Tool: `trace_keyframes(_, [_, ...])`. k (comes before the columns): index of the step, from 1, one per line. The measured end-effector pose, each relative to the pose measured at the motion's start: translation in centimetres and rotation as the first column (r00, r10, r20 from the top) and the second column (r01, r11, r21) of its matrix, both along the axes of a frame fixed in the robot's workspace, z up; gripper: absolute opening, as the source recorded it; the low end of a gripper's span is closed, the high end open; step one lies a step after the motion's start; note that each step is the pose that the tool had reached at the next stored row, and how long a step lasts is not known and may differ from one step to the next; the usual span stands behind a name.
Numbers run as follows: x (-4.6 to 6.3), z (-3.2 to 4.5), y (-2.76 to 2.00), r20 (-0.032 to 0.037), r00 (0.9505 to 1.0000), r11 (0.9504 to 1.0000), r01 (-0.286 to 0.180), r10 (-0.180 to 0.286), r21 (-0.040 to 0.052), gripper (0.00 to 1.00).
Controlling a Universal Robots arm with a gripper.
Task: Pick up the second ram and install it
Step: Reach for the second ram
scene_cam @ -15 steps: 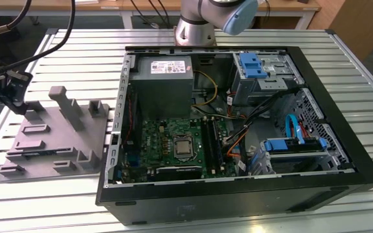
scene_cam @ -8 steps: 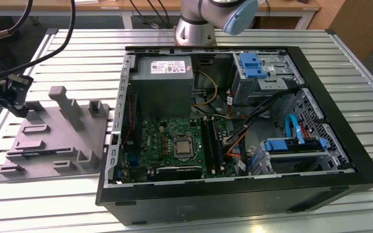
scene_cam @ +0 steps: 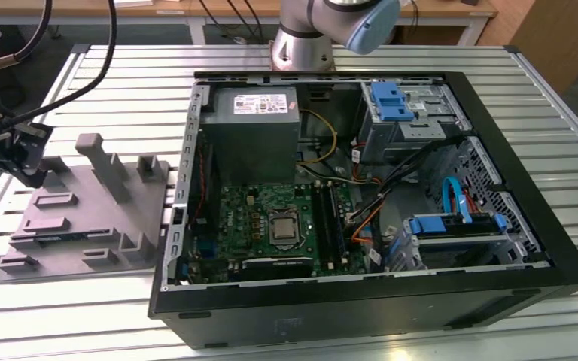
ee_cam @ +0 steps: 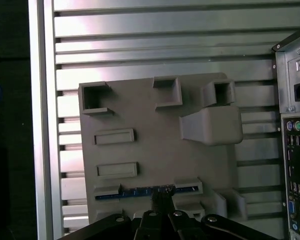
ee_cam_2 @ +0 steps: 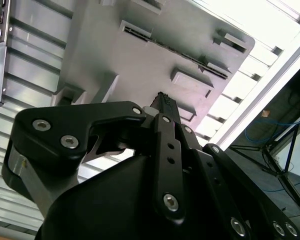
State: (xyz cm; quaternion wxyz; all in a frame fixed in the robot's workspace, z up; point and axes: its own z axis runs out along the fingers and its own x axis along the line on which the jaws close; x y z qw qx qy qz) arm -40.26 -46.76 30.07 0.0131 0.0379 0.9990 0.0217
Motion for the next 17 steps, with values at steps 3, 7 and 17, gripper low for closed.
trace_keyframes(3, [0.0, -0.21, -0.2, -0.0001, 1.0, 1.0, 0.0, 0.0, 0.0, 0.1])
trace_keyframes(7, [0.0, -0.46, -0.49, 0.0, 1.0, 1.0, 0.0, 0.0, 0.0, 0.1])
trace_keyframes(17, [0.0, -1.09, -1.18, 0.0001, 1.0, 1.0, 0.0, 0.0, 0.0001, 0.1])
